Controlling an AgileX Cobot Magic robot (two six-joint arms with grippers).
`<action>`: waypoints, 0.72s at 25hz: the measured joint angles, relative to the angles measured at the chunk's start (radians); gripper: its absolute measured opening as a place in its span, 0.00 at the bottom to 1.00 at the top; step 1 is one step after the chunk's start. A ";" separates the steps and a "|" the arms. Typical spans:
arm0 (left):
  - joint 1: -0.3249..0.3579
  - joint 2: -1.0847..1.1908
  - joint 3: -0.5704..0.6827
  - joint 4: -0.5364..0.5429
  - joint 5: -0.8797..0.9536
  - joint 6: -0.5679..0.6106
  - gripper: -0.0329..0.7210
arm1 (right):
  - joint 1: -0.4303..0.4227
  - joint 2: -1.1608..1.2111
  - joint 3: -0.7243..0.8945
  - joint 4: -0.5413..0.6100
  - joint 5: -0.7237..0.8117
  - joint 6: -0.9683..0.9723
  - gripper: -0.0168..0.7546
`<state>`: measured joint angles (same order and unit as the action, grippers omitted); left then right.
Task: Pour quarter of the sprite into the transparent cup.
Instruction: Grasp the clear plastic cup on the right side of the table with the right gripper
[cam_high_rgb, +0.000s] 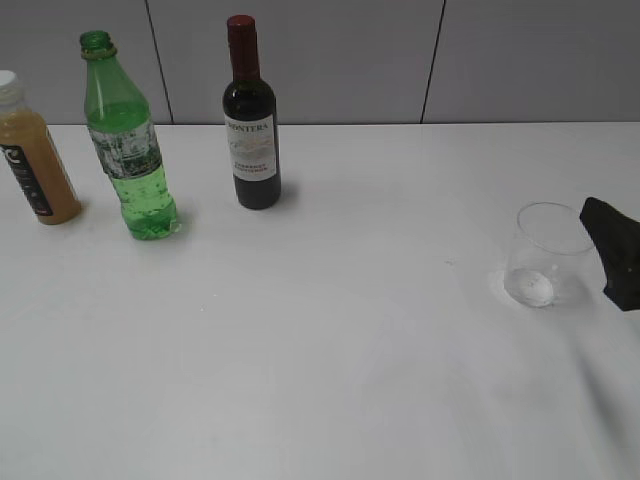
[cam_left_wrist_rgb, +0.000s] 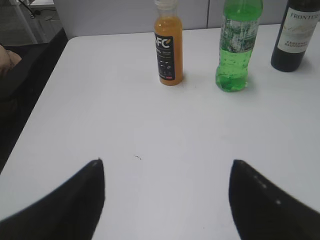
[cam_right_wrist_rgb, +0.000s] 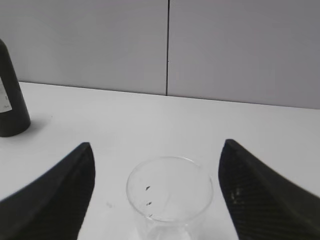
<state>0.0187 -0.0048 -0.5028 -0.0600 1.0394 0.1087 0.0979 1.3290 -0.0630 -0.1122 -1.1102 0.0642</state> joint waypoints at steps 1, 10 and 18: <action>0.000 0.000 0.000 0.000 0.000 0.000 0.83 | 0.000 0.035 0.014 0.000 -0.042 -0.002 0.79; 0.000 0.000 0.000 0.000 0.000 0.000 0.83 | 0.000 0.287 0.029 0.000 -0.089 -0.039 0.79; 0.000 0.000 0.000 0.000 0.000 0.000 0.83 | 0.000 0.379 0.029 0.000 -0.096 -0.040 0.91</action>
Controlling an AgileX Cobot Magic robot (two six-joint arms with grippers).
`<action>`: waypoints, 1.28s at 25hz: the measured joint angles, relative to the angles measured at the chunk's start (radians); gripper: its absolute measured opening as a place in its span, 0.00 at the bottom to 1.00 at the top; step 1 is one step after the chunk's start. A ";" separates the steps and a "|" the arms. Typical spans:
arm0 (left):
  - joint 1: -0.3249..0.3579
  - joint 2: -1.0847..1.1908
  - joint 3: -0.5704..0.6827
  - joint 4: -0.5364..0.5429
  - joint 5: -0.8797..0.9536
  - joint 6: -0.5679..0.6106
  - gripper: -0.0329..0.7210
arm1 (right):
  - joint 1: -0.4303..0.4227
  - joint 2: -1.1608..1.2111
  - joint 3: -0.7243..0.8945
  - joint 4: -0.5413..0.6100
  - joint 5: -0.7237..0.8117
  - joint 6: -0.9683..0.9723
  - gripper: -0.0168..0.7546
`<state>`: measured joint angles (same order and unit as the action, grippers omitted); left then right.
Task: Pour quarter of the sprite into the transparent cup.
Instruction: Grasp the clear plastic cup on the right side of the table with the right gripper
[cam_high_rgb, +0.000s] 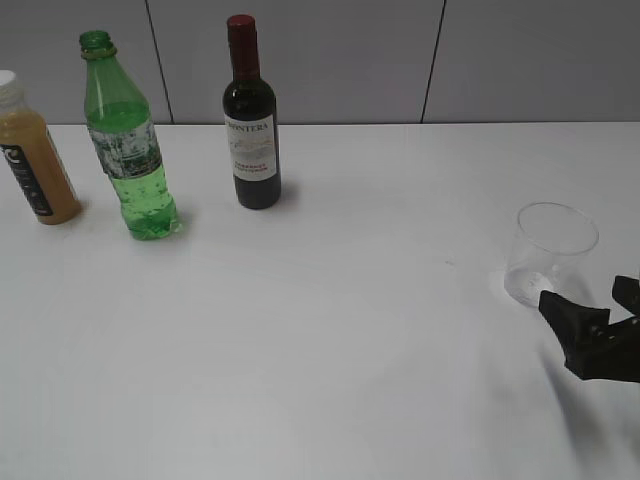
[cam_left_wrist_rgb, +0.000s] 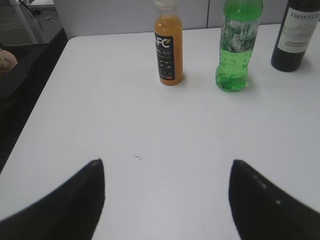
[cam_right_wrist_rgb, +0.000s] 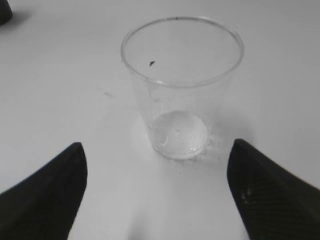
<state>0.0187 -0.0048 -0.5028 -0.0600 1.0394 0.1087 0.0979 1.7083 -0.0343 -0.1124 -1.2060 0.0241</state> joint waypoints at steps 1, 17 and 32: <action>0.000 0.000 0.000 0.000 0.000 0.000 0.83 | 0.000 0.016 0.000 0.004 0.000 0.000 0.91; 0.000 0.000 0.000 0.000 0.000 0.000 0.83 | 0.000 0.221 -0.135 0.040 -0.001 0.024 0.92; 0.000 0.000 0.000 0.000 0.000 0.000 0.83 | 0.000 0.344 -0.231 0.040 -0.004 0.025 0.92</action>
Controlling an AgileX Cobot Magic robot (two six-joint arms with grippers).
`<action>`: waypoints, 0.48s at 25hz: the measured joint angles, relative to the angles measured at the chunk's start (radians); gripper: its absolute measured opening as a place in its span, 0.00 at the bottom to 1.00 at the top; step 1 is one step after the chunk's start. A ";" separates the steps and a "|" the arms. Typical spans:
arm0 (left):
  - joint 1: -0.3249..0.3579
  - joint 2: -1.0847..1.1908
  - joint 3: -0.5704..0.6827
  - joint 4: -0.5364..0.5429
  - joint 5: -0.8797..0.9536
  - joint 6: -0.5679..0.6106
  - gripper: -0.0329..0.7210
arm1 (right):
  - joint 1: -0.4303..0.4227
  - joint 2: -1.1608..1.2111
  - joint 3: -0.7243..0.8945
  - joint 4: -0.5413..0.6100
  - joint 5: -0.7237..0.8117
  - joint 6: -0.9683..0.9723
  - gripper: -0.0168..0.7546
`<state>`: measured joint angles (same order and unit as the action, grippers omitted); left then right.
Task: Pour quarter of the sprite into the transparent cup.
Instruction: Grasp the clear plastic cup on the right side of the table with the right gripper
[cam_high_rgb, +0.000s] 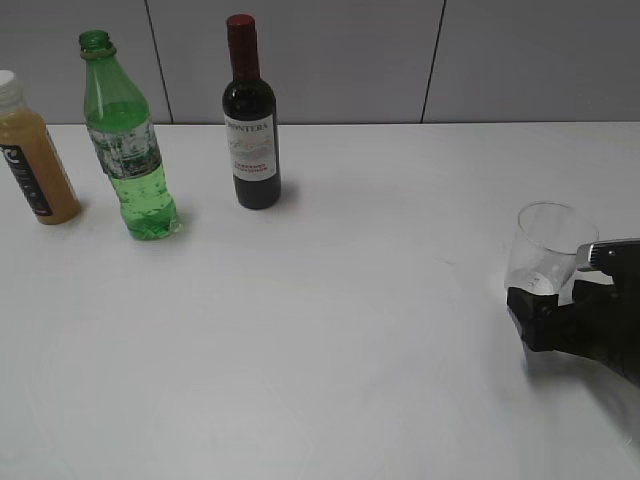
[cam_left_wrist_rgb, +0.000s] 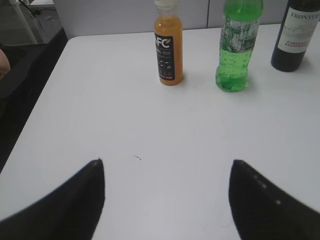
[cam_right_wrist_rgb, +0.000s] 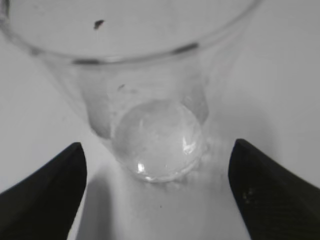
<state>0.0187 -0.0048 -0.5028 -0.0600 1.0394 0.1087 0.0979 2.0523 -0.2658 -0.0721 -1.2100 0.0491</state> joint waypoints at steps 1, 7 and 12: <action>0.000 0.000 0.000 0.000 0.000 0.000 0.83 | 0.000 0.008 -0.010 0.000 0.000 0.000 0.92; 0.000 0.000 0.000 0.000 0.000 0.000 0.83 | 0.000 0.050 -0.063 0.000 -0.009 0.000 0.92; 0.000 0.000 0.000 0.000 0.000 0.000 0.83 | 0.000 0.087 -0.100 -0.001 -0.033 0.000 0.92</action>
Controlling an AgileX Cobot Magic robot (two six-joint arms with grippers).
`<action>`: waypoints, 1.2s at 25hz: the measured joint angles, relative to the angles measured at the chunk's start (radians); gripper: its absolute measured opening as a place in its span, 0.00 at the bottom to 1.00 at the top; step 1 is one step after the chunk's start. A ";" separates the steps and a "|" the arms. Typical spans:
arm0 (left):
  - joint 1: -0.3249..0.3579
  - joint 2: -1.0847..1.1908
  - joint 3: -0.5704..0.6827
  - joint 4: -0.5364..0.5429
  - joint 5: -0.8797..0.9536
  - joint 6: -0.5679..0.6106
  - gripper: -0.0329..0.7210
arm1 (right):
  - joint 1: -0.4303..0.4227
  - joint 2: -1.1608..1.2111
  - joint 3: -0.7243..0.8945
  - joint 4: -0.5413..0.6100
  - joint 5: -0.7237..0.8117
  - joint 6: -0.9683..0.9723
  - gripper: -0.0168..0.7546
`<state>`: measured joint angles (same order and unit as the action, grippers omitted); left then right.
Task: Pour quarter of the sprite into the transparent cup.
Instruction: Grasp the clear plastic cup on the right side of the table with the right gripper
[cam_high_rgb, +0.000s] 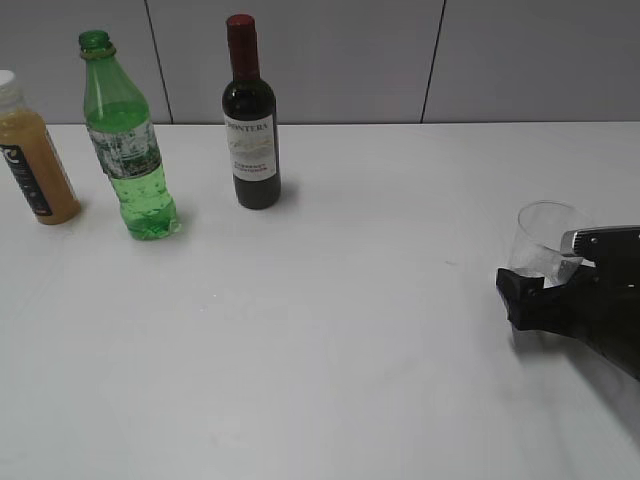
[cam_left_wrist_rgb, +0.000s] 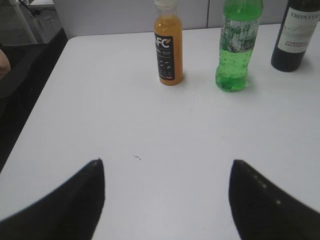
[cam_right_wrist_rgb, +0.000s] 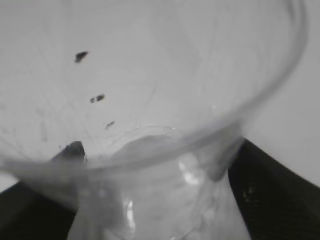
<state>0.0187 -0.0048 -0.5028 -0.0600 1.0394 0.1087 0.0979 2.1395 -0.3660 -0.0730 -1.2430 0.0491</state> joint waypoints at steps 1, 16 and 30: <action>0.000 0.000 0.000 0.000 0.000 0.000 0.83 | 0.000 0.008 -0.006 0.000 -0.006 0.000 0.92; 0.000 0.000 0.000 0.000 0.000 0.000 0.83 | 0.000 0.035 -0.065 -0.001 -0.007 -0.001 0.85; 0.000 0.000 0.000 0.000 0.000 0.000 0.83 | 0.000 0.022 -0.066 -0.007 0.008 -0.001 0.71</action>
<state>0.0187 -0.0048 -0.5028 -0.0600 1.0394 0.1087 0.0979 2.1611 -0.4320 -0.0796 -1.2351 0.0481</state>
